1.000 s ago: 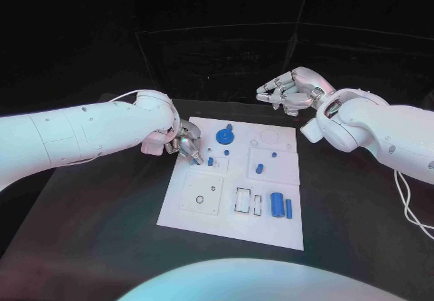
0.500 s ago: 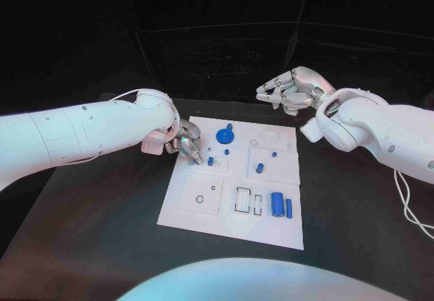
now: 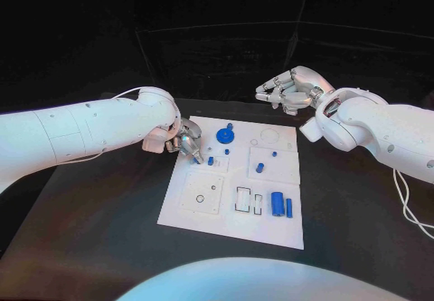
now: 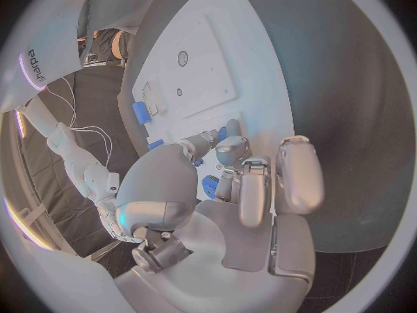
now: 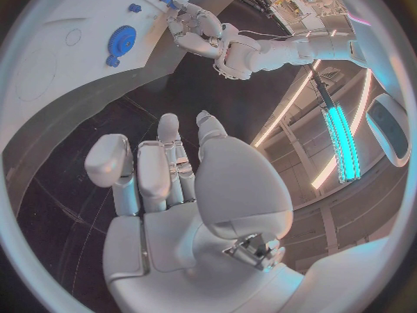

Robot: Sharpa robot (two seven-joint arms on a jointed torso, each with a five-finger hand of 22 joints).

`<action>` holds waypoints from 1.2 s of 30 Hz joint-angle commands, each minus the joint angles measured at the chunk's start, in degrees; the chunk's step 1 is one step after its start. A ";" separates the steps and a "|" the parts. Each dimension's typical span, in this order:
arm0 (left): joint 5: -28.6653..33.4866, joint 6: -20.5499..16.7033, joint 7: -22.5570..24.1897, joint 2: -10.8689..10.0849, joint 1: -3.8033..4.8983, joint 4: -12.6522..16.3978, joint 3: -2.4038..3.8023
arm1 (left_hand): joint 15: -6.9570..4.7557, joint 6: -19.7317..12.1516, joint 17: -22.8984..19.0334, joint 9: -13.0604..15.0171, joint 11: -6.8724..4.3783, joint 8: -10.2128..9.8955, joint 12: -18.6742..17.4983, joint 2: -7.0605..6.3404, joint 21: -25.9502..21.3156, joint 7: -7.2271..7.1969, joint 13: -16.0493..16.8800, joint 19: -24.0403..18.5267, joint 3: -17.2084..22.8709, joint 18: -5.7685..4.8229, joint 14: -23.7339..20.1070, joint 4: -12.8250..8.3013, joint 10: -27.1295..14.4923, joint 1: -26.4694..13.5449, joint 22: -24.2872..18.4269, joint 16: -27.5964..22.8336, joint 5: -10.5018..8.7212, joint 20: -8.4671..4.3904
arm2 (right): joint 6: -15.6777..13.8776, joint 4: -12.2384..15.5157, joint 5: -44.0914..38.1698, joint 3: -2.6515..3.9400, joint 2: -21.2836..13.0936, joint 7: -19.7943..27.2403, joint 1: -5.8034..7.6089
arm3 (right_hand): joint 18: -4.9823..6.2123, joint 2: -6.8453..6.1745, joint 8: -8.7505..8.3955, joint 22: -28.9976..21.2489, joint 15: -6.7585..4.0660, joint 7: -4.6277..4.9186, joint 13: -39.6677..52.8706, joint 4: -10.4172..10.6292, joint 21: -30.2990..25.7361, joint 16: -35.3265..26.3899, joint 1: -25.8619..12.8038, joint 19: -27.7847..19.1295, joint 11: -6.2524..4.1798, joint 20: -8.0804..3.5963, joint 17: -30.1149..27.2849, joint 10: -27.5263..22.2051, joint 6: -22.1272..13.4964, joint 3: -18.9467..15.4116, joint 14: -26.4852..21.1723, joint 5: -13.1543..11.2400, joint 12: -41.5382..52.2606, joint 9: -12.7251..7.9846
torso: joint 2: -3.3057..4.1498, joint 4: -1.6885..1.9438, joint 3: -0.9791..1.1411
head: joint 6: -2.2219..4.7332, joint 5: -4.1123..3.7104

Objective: Assemble the parts on the task board

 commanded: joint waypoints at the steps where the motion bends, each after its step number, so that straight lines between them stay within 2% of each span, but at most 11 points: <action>1: 0.71 2.15 -0.89 0.29 0.03 -0.63 -0.07 | -0.03 0.27 15.10 0.27 -0.04 0.46 0.33 0.31 0.28 -0.06 0.03 0.60 6.97 -0.19 5.96 -6.53 0.39 -0.69 0.03 0.19 0.39 -0.08 | 0.34 0.01 0.20 0.04 0.05 0.55 0.10 | 1.13 0.32 0.28 -0.06 0.21 0.16 -0.07 -0.08 -0.36 -0.25 0.07 -0.41 0.11 -0.02 0.07 -0.35 -0.42 -0.37 0.98 0.16 -0.30 0.08 | -0.02 -0.01 0.02 | -0.03 -0.05; 6: 0.98 3.23 -1.19 0.93 0.08 -1.69 -0.07 | -0.11 0.11 15.10 1.01 -0.12 0.87 0.25 1.16 0.05 -0.19 -0.11 0.53 7.15 -0.14 5.96 -5.98 0.32 -2.50 -0.17 0.19 -0.26 -0.18 | 0.35 -0.04 0.20 0.03 0.10 0.55 0.10 | 1.13 0.32 0.28 -0.06 0.21 0.16 -0.07 -0.08 -0.36 -0.25 0.07 -0.41 0.11 -0.02 0.07 -0.35 -0.42 -0.37 0.98 0.16 -0.30 0.08 | -0.06 0.01 0.04 | -0.01 -0.11; 15: 1.20 5.72 -1.64 1.89 0.10 -2.86 -0.07 | -0.14 -0.04 15.10 1.36 -0.13 0.99 0.09 1.47 -0.09 -0.21 -0.33 0.47 7.13 -0.11 5.96 -5.94 0.14 -3.33 -0.28 0.19 -0.81 -0.21 | 0.46 -0.11 0.21 0.03 0.13 0.46 0.10 | 1.13 0.32 0.28 -0.06 0.21 0.16 -0.07 -0.08 -0.36 -0.25 0.07 -0.41 0.11 -0.02 0.07 -0.35 -0.42 -0.37 0.98 0.16 -0.30 0.08 | 0.00 -0.01 0.02 | 0.01 -0.17; 31: 1.13 6.19 -1.80 2.06 0.10 -3.10 -0.08 | -0.18 0.34 15.10 1.93 -0.24 1.34 0.39 1.75 -0.15 -0.39 0.03 0.45 6.57 -0.11 5.96 -5.78 0.30 -4.78 -0.27 0.19 -1.02 -0.24 | 0.53 -0.16 0.21 0.03 0.13 0.45 0.10 | 1.14 0.36 0.28 -0.14 0.21 0.17 -0.19 -0.06 -0.41 -0.24 0.11 -0.44 0.11 -0.02 0.12 -0.41 -0.43 -0.43 1.00 0.23 -0.38 0.08 | -0.04 0.04 -0.05 | -0.14 -0.19; 36: 1.05 5.95 -1.77 1.97 0.10 -3.17 -0.08 | -0.37 1.29 15.10 2.39 -0.53 1.53 1.00 2.34 0.12 -0.78 0.76 0.59 5.56 -0.18 5.96 -4.39 0.86 -7.64 0.13 0.19 -0.99 -0.36 | 0.51 -0.16 0.21 0.03 0.11 0.46 0.09 | 1.14 0.36 0.28 -0.14 0.21 0.17 -0.19 -0.06 -0.41 -0.24 0.11 -0.44 0.11 -0.02 0.12 -0.41 -0.43 -0.43 1.00 0.23 -0.38 0.08 | -0.02 0.04 -0.05 | -0.15 -0.10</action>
